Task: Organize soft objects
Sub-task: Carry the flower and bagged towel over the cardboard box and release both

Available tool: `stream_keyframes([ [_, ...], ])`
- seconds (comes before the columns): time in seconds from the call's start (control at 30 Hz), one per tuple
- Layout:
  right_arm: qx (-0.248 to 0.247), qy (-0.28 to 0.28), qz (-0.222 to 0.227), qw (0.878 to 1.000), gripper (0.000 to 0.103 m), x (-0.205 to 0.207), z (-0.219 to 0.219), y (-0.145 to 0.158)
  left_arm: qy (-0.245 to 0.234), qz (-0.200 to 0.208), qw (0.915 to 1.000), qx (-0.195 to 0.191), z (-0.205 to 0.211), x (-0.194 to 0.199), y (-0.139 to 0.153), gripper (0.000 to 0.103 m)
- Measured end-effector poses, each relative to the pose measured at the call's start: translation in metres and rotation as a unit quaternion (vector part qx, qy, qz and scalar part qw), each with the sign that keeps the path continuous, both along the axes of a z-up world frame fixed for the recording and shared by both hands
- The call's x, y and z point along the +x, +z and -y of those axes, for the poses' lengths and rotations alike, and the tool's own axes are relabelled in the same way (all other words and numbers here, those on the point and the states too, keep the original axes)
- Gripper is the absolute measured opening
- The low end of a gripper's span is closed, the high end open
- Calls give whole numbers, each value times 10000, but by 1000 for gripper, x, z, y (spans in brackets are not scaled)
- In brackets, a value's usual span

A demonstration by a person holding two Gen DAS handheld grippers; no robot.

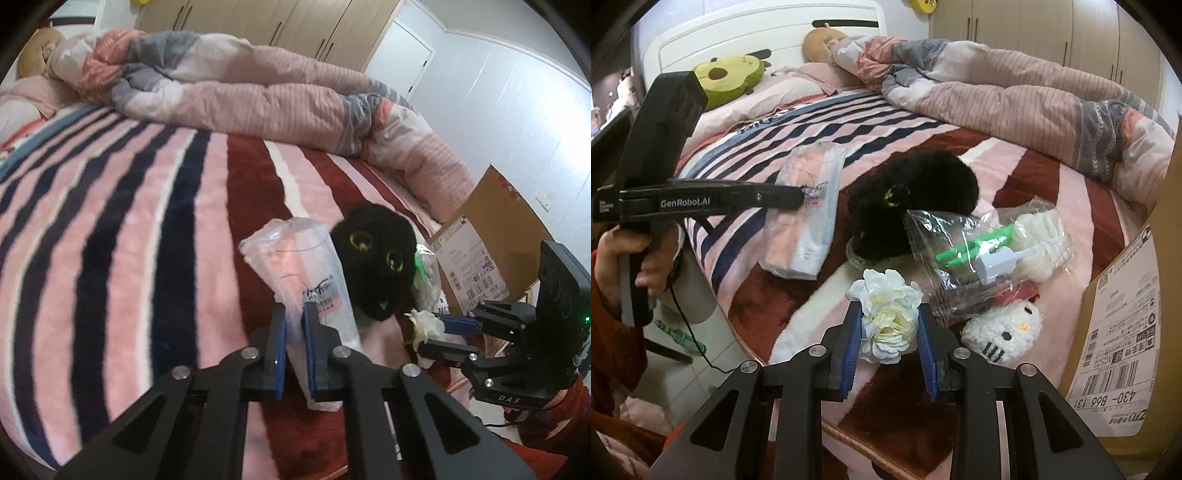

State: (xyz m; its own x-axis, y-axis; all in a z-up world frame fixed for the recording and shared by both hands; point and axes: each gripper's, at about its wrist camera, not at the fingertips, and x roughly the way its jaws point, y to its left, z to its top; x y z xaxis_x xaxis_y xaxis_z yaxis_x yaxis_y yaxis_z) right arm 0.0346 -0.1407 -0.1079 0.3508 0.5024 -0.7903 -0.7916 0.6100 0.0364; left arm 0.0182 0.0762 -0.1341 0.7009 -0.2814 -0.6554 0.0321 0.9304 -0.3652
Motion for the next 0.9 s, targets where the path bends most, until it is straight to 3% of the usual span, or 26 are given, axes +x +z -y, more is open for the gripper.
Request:
stream_keyframes([
  [0.4, 408, 167, 315, 9985, 24, -8, -7, 48, 182, 417, 9978, 486, -12, -6, 37, 6],
  [0.73, 1066, -91, 954, 9897, 24, -1, 27, 133, -112, 1143, 9889, 938, 15, -8, 119, 6],
  [0.9, 1249, -495, 1243, 9831, 24, 5, 67, 161, -519, 1467, 9836, 911, 50, -3, 159, 6],
])
